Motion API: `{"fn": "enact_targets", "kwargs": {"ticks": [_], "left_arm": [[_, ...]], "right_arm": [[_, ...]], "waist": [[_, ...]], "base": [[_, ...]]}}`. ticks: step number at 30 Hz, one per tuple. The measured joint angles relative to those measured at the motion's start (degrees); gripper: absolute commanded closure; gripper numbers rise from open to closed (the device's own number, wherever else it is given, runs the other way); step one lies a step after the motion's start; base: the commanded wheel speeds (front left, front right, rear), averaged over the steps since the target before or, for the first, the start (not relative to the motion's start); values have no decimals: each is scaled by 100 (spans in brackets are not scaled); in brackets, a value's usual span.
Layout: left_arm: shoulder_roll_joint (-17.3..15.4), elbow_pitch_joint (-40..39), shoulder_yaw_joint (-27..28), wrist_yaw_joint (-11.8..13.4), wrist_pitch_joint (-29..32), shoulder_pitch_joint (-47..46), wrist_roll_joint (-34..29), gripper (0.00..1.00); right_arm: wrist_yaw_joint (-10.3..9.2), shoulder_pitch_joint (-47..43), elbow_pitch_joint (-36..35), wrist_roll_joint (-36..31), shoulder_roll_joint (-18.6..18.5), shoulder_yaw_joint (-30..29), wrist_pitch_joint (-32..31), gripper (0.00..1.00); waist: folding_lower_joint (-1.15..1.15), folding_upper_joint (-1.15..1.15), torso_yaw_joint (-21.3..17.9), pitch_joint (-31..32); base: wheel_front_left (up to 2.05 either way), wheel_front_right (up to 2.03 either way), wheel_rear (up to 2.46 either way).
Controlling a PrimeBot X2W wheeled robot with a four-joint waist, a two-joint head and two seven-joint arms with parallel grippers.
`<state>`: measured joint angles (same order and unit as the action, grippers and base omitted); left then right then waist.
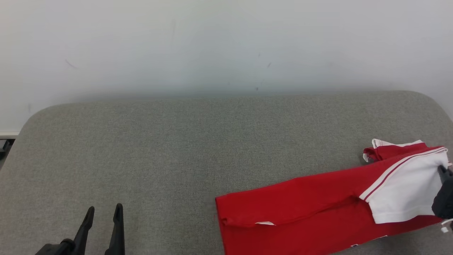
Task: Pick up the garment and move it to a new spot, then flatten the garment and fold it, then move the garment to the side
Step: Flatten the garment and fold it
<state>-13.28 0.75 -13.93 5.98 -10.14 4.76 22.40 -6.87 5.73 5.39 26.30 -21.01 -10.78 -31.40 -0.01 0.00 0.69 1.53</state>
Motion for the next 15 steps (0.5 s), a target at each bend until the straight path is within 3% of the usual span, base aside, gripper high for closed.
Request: {"fn": "enact_targets", "kwargs": {"ticks": [8,15], "left_arm": [[9,26,-49,-49,-1,-1,9,0],[24,71,-88,-96,-3,-14,33,0]], "right_arm": [[-21,77,-375,-136,-101,-24,-356,100],[-16,58,-844,-345,324,965,-809,100]], "waist": [[0,0,29,-10],[0,0,99,-38]], "base": [[0,0,0],[0,0,0]]}}
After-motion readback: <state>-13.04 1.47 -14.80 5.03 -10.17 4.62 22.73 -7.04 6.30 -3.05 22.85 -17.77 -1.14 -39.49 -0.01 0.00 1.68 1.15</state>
